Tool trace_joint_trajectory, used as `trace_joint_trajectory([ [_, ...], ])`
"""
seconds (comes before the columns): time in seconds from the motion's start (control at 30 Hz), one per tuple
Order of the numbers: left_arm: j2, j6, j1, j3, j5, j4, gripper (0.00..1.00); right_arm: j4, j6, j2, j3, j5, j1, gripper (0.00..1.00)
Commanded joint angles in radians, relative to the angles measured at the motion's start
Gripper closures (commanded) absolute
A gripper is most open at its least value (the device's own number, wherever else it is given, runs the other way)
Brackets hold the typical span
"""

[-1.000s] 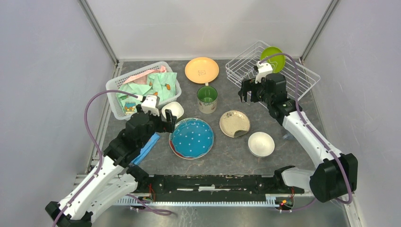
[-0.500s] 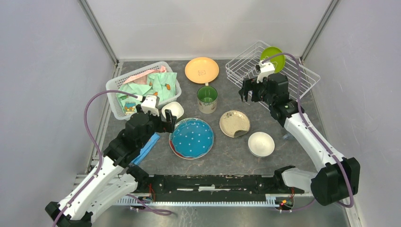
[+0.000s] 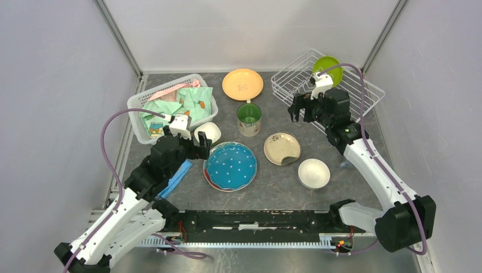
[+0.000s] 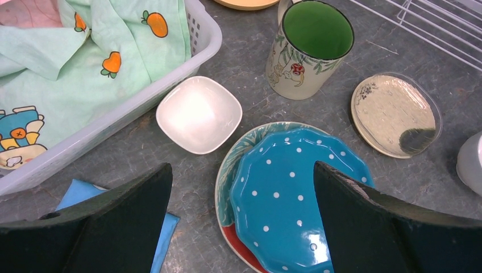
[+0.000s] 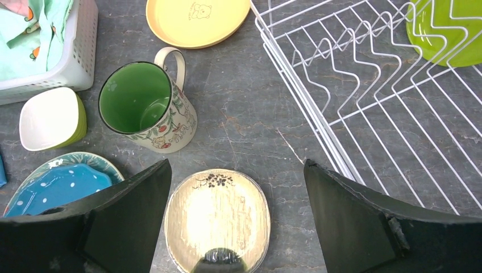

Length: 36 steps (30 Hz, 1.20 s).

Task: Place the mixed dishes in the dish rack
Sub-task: Insert the plate into the dish rack, then pick up the plate at the center of the board.

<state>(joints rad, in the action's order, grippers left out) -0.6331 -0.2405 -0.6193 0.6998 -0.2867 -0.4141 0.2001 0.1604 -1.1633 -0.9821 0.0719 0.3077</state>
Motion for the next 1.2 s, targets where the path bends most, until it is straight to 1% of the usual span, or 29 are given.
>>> trace_joint_trajectory([
  [0.0, -0.007, 0.018, -0.002, 0.016, -0.005, 0.020, 0.00, -0.020, -0.006, 0.023, -0.014, 0.012, 0.007, 0.06],
  [0.2, -0.012, 0.018, -0.002, 0.017, -0.012, 0.018, 0.00, 0.017, -0.022, 0.005, -0.072, 0.000, 0.006, 0.05],
  [0.47, 0.000, 0.017, -0.002, 0.015, -0.016, 0.017, 0.00, 0.001, -0.006, 0.009, -0.039, 0.012, 0.006, 0.05],
  [0.77, -0.013, 0.015, -0.003, 0.018, 0.000, 0.016, 0.00, 0.001, -0.028, 0.026, -0.010, -0.029, 0.006, 0.05],
  [0.9, -0.013, 0.014, -0.003, 0.017, -0.005, 0.015, 0.00, -0.019, -0.019, 0.017, 0.014, -0.013, 0.007, 0.05],
  [1.17, -0.023, 0.013, -0.003, 0.017, -0.002, 0.016, 0.00, -0.005, -0.033, 0.004, -0.001, -0.009, 0.006, 0.05],
])
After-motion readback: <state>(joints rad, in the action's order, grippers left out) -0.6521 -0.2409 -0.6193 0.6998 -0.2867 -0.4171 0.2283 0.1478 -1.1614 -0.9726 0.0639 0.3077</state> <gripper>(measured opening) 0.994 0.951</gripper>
